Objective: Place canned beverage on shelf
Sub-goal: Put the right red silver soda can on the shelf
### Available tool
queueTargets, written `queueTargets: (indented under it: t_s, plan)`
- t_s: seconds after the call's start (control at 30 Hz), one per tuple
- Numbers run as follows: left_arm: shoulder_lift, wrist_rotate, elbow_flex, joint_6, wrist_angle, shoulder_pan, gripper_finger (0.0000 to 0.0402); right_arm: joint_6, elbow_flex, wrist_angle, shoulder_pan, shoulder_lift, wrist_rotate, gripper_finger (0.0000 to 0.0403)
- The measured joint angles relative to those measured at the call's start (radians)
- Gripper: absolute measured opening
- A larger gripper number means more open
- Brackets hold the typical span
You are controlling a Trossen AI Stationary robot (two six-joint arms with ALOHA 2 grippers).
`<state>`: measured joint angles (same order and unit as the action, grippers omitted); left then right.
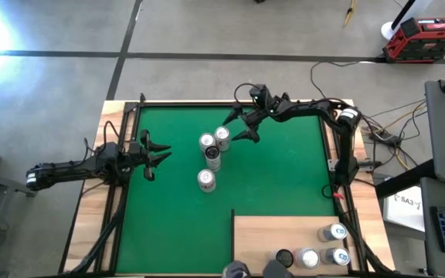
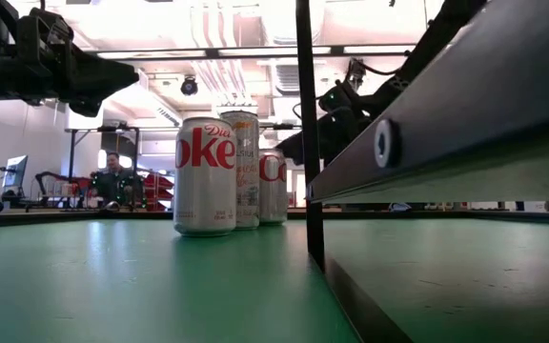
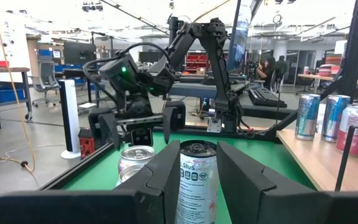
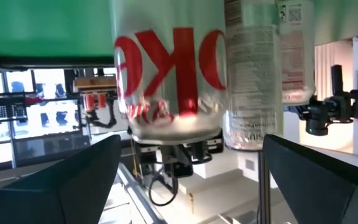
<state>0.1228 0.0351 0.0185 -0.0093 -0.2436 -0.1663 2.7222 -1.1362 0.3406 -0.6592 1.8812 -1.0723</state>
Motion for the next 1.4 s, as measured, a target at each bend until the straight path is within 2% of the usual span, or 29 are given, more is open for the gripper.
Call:
queueTargets:
  t_s: [0.37,0.63,0.8,1.1,1.27,1.4]
  plan:
    - [0.0,0.0,0.0,0.0,0.0,0.0,0.0088,-0.024,-0.081,0.062,0.0,0.113,-0.015,0.0384]
    - [0.0,0.0,0.0,0.0,0.0,0.0,0.0088,-0.044,-0.084,0.061,0.0,0.119,-0.033,0.0384]
    - [0.0,0.0,0.0,0.0,0.0,0.0,0.0088,0.013,-0.084,0.062,-0.008,0.119,-0.129,0.0384]
    - [0.0,0.0,0.0,0.0,0.0,0.0,0.0088,0.069,-0.084,0.062,-0.015,0.119,-0.21,0.0384]
    - [0.0,0.0,0.0,0.0,0.0,0.0,0.0088,0.05,-0.084,0.058,-0.016,0.118,-0.208,0.0384]
    - [0.0,0.0,0.0,0.0,0.0,0.0,0.0088,-0.025,-0.084,0.022,-0.015,0.118,-0.163,0.0384]
